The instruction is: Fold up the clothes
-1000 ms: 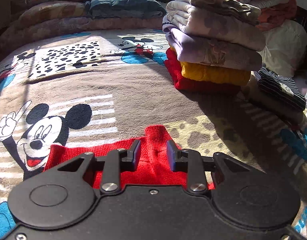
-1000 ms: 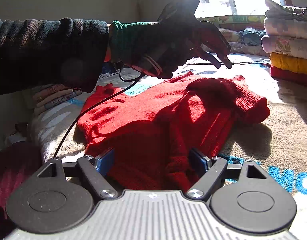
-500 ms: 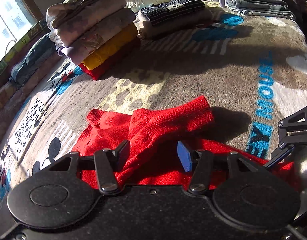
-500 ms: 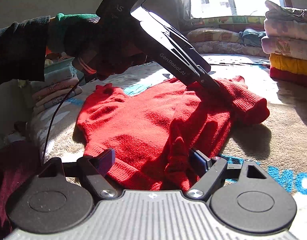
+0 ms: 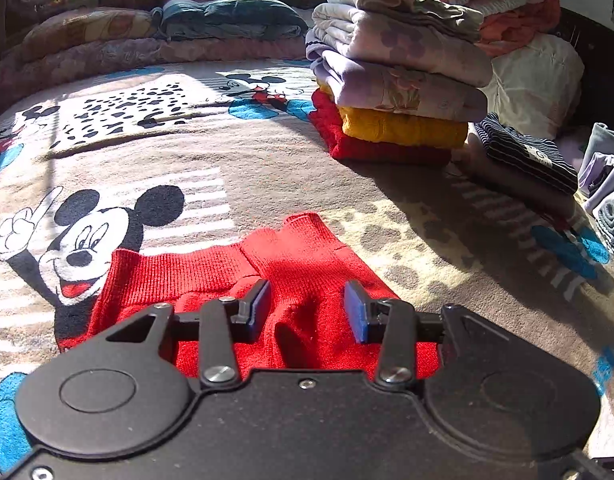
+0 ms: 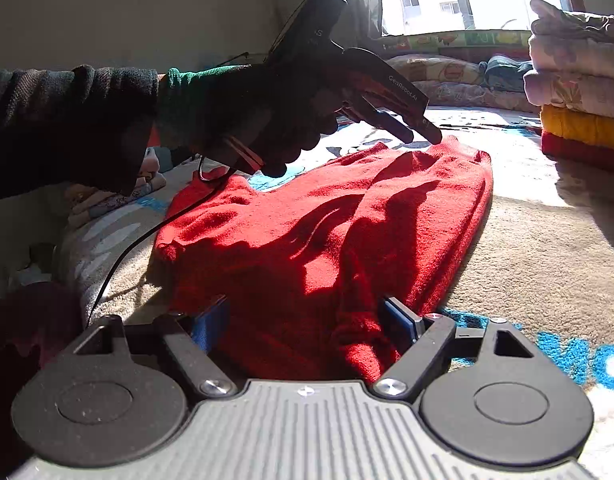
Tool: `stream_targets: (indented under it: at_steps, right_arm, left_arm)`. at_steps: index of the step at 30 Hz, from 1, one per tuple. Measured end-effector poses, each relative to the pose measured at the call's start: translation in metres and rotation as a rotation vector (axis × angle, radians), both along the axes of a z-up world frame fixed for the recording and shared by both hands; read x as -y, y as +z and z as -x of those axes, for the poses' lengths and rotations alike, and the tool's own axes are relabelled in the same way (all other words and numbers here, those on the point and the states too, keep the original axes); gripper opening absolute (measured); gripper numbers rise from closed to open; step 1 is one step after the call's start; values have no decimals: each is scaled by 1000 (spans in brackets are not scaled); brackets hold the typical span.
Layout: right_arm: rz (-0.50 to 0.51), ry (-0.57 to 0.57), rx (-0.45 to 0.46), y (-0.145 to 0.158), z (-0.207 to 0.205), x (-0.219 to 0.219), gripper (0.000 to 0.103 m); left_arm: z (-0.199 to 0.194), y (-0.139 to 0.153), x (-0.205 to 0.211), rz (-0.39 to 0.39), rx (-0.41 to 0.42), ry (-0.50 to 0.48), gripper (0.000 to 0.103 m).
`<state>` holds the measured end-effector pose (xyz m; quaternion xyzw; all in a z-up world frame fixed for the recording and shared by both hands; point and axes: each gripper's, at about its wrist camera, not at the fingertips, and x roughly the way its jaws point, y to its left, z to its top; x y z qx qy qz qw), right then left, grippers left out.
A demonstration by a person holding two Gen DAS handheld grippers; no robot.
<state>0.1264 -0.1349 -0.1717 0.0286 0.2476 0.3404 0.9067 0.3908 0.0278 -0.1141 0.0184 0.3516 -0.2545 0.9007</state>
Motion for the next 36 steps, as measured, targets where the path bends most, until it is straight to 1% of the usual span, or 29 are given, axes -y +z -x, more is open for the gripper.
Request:
stream_targets:
  at_steps: [2,6,10,11,12,13,14,15,16,17,20,21,24,26,28,29,30,32,35,36]
  right_arm:
    - [0,0,0,0,1,0,82]
    - [0,-1,0,1,1,-1,82]
    - [-5,-1,1,1,1,-1,82]
    - [-9,-2,2,1,2,0,82]
    - [-12,-3,2,2,2,0,82]
    - [-13,-2,1,2,1,0,82]
    - [-13,-2,1,2,1,0,82]
    - [-13,-1,0,2,1,0,82]
    - [-14,-1,-1,2,1,0,82]
    - [-14,-1,-2,2,1,0,82]
    - [-15,0,-2,1,1,0,82]
    - [-14,0,-2,1,1,0,82]
    - [-14,1,-3,1,0,0,82]
    - [-13,2,-4,1,0,0,82]
    - [-12,3,-4,1,1,0,82]
    - [-12,3,-4,1,1,0,82]
    - [-11,3,-4,1,1,0,82]
    - [-9,3,-3,1,1,0,83]
    - [-5,0,7,1,3,-1,82]
    - [-2,-3,12,1,4,-1,82]
  left_arm:
    - [-7,-4,-3,43,-41,34,46]
    - [-22,-11,-7,128,-101,89,46]
    - [-40,-16,1,133,-157,103,46]
    - [-44,-18,3,126,-171,104,43]
    - [-46,-19,6,113,-176,104,30]
    - [-46,-19,8,95,-161,99,23]
    - [-43,-16,11,69,-133,87,6]
    - [-39,-13,13,46,-98,71,5]
    - [-34,-8,14,38,-59,48,5]
    - [-29,-4,13,55,-30,25,5]
    - [-21,4,6,148,26,-14,5]
    - [-21,4,6,163,31,-24,5]
    - [-29,-3,13,122,15,-19,5]
    - [-36,-13,20,60,-16,-10,5]
    - [-38,-18,21,37,-27,-3,6]
    - [-37,-17,19,35,-19,6,9]
    - [-32,-13,16,38,2,20,16]
    - [-22,-6,9,44,43,44,25]
    - [4,5,6,16,93,42,25]
    - [15,8,5,21,98,29,25]
